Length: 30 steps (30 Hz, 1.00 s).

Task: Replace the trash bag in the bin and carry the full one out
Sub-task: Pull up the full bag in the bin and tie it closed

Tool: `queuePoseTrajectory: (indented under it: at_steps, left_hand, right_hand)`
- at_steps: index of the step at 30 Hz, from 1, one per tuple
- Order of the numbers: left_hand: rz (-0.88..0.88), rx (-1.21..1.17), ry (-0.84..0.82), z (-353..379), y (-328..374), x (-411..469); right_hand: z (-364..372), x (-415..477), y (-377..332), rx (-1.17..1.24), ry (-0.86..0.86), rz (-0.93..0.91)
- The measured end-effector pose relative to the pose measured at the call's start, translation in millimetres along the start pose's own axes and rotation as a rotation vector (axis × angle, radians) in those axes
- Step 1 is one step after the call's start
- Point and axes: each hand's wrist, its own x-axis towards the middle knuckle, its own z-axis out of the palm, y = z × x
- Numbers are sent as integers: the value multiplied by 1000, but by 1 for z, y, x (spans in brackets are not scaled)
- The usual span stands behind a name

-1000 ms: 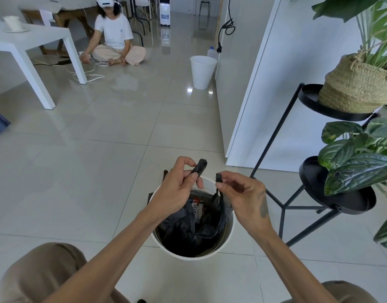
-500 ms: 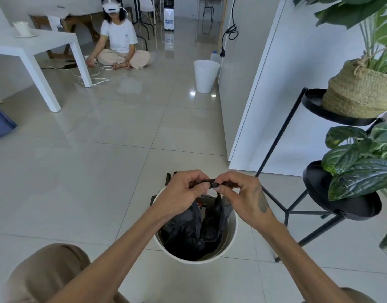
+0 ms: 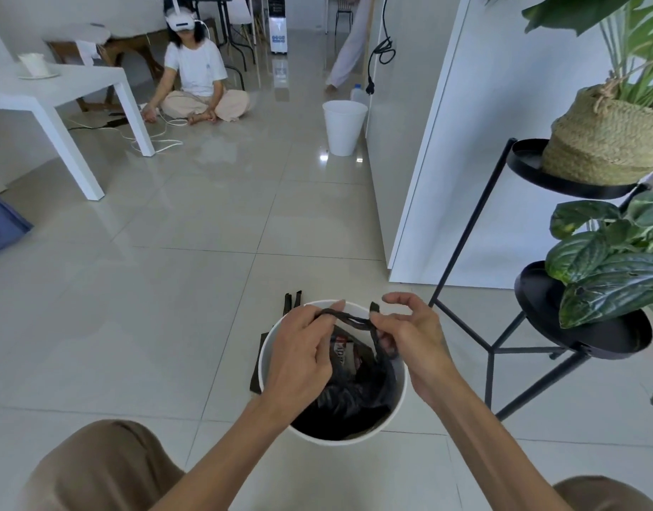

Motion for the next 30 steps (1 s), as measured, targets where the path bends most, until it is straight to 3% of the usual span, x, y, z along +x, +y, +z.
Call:
queuePoseTrajectory:
  at_steps: [6, 9, 13, 22, 30]
  left_hand:
    - [76, -58, -194, -9, -1, 7]
    - [148, 1, -316, -14, -7, 11]
    - [173, -3, -320, -16, -7, 12]
    - [176, 10, -328, -14, -2, 11]
    - [205, 87, -393, -20, -3, 9]
  right_hand:
    - [-6, 10, 1, -422, -238, 91]
    - [-10, 12, -1, -420, -385, 176]
    - [-12, 13, 1, -356, -479, 220]
    - [-11, 11, 0, -280, -483, 172]
    - [-15, 11, -4, -459, -451, 87]
